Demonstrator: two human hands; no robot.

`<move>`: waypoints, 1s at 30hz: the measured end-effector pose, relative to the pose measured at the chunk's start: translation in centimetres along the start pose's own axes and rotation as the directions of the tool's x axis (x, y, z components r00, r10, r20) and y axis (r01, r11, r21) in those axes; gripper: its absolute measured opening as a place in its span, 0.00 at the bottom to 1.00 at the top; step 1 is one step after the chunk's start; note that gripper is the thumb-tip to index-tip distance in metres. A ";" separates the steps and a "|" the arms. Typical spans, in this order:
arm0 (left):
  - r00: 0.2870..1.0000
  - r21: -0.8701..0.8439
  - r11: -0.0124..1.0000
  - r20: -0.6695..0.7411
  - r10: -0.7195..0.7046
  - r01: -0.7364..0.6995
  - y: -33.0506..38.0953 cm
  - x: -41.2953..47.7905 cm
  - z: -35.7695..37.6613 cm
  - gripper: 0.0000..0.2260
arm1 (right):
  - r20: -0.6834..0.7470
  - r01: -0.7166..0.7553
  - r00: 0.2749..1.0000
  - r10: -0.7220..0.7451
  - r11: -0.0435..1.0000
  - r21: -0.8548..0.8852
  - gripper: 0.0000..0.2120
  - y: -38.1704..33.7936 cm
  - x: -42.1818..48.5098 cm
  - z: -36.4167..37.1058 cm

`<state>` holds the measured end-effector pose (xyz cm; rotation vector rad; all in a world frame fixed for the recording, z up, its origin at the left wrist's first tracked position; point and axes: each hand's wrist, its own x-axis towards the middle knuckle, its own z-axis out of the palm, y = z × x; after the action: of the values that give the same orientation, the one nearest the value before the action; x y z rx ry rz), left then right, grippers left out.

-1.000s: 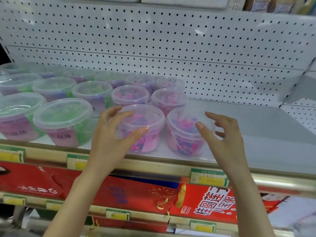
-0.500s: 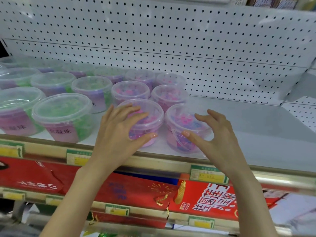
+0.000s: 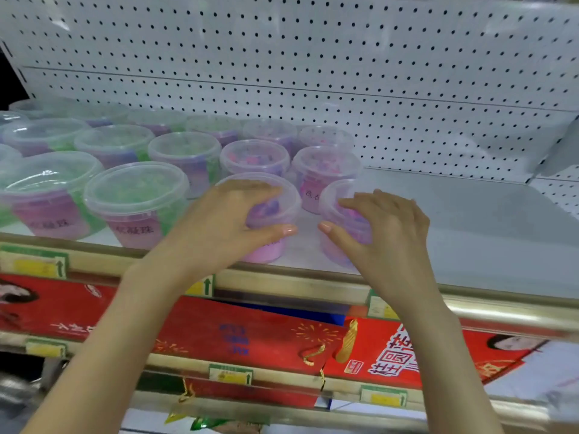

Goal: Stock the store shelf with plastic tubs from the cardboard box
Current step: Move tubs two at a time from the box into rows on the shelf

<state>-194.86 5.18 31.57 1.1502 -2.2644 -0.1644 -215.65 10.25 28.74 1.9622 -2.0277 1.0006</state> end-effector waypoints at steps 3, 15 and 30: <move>0.998 0.082 0.996 0.039 0.040 -0.043 -0.5 0.1 0.4 0.25 | -0.040 0.016 0.999 -0.019 0.997 -0.069 0.22 0.0 -0.3 0.4; 0.971 -0.034 0.998 0.233 0.052 -0.045 -5.0 -0.1 -2.4 0.22 | 0.307 0.067 0.934 -0.183 0.934 0.351 0.10 0.0 1.1 -1.6; 0.979 0.001 0.983 0.093 0.184 -0.185 -5.9 -1.7 -1.2 0.27 | 0.236 0.212 0.947 -0.217 0.976 0.045 0.14 -2.8 1.3 -0.8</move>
<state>-189.28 3.00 29.67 0.9481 -2.4417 -0.1365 -213.53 9.79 31.06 2.3532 -1.8636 0.7699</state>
